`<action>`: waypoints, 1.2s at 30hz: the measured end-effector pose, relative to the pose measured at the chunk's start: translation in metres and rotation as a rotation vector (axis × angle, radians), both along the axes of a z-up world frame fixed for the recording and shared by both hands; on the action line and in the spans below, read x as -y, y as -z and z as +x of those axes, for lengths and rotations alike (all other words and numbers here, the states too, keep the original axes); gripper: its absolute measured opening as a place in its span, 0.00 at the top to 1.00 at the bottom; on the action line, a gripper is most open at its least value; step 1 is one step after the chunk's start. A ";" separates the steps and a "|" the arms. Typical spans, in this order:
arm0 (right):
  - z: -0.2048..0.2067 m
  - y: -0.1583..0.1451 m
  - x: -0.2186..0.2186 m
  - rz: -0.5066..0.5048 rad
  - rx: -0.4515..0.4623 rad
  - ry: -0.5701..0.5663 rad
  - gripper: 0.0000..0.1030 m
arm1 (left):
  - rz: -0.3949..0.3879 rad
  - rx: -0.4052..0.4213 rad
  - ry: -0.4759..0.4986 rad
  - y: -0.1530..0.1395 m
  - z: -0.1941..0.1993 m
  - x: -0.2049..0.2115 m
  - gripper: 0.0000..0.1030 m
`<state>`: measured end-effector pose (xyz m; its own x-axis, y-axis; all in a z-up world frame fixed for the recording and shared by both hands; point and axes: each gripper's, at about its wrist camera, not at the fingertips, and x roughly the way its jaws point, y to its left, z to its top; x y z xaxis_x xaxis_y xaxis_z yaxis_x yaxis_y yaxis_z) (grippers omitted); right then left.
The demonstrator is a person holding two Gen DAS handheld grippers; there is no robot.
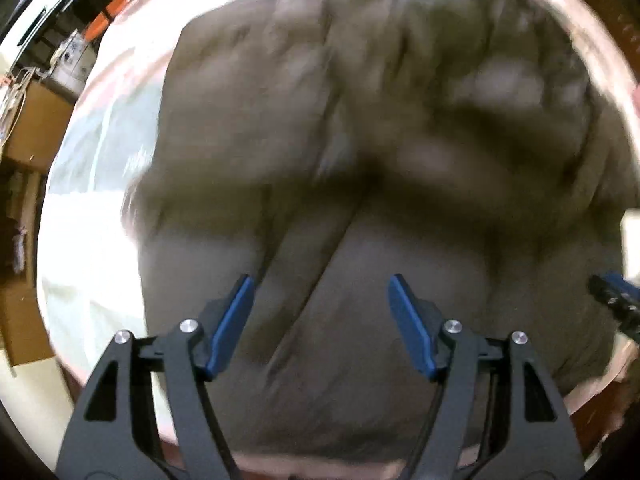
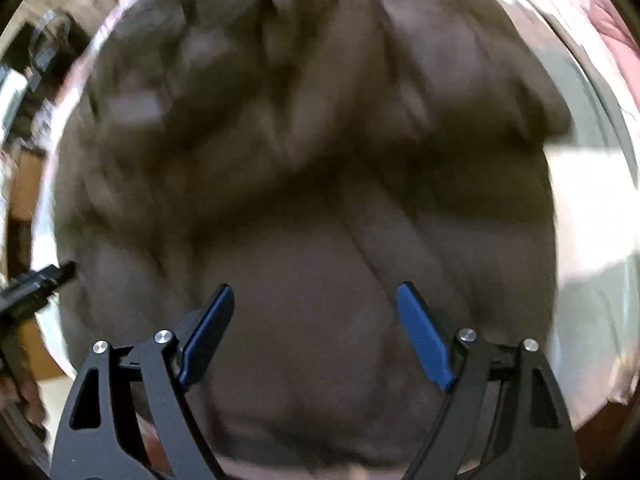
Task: Fold large clothes
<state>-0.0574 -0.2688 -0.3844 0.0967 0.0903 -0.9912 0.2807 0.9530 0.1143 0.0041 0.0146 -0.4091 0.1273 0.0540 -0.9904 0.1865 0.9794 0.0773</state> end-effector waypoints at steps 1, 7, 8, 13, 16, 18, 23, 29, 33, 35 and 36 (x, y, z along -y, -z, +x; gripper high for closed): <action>-0.011 0.012 -0.001 -0.032 -0.056 -0.009 0.18 | 0.030 -0.036 0.001 0.011 -0.005 -0.003 0.32; -0.025 0.045 0.009 0.038 -0.193 0.058 0.17 | 0.097 -0.144 -0.032 0.054 -0.011 -0.016 0.30; -0.024 0.034 0.010 0.036 -0.146 0.068 0.17 | 0.080 -0.132 -0.041 0.046 -0.013 -0.015 0.31; -0.029 0.056 0.019 -0.021 -0.243 0.076 0.16 | 0.128 -0.148 -0.037 0.056 -0.023 -0.016 0.28; -0.011 0.040 0.016 -0.012 -0.225 0.115 0.17 | 0.072 -0.143 -0.073 0.039 -0.022 -0.022 0.31; 0.008 0.009 0.000 0.033 -0.120 0.091 0.17 | 0.021 -0.118 -0.119 0.020 -0.022 -0.038 0.30; 0.093 -0.043 -0.082 0.149 0.047 -0.119 0.23 | 0.016 -0.054 -0.205 -0.008 -0.038 -0.082 0.27; 0.203 -0.052 -0.259 0.207 0.106 -0.453 0.27 | -0.018 -0.157 -0.300 0.038 -0.066 -0.126 0.18; 0.269 -0.004 -0.343 0.093 0.056 -0.575 0.39 | -0.156 -0.227 -0.447 0.071 -0.069 -0.158 0.10; 0.299 0.022 -0.376 -0.029 0.013 -0.593 0.39 | -0.212 -0.239 -0.497 0.080 -0.071 -0.168 0.10; 0.307 0.038 -0.390 -0.081 0.000 -0.596 0.39 | -0.221 -0.231 -0.501 0.081 -0.072 -0.169 0.09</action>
<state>0.2497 0.1216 -0.4223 0.0527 0.0529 -0.9972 -0.3051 0.9517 0.0343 -0.0677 0.1835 -0.4899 -0.0805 -0.1584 -0.9841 -0.3150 0.9407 -0.1257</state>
